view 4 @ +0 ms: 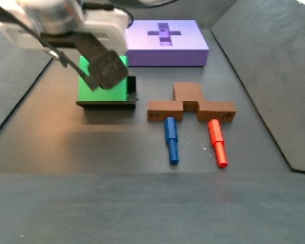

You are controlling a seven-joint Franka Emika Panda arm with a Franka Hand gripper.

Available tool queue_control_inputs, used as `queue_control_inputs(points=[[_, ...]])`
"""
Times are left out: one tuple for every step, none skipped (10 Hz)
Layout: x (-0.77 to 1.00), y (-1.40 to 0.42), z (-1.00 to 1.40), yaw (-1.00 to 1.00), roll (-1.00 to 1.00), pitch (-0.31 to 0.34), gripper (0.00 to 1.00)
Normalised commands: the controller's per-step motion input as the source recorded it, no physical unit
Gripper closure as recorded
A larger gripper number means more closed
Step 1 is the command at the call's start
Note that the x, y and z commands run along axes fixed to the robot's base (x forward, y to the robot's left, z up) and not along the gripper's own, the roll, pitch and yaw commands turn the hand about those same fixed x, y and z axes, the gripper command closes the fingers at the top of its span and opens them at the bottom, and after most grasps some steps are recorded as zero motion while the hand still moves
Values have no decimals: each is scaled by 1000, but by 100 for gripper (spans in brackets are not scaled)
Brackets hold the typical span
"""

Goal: Pick up the green object. Move up. Place the green object on the fixture. Regrasp the green object. Move to above the board. Insert the green object.
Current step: Regrasp the green object.

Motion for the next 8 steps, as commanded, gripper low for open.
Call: queue_control_inputs(points=[[29, 0, 23, 3, 1000, 89, 0], [0, -11, 17, 29, 1000, 51, 0], [0, -14, 14, 34, 1000, 49, 0], [0, -14, 14, 31, 1000, 46, 0], [-46, -111, 140, 9, 1000, 26, 0], [-160, -329, 320, 29, 1000, -6, 0], [0, -474, 260, 66, 1000, -23, 0], [0, -411, 0, 114, 1000, -66, 0]])
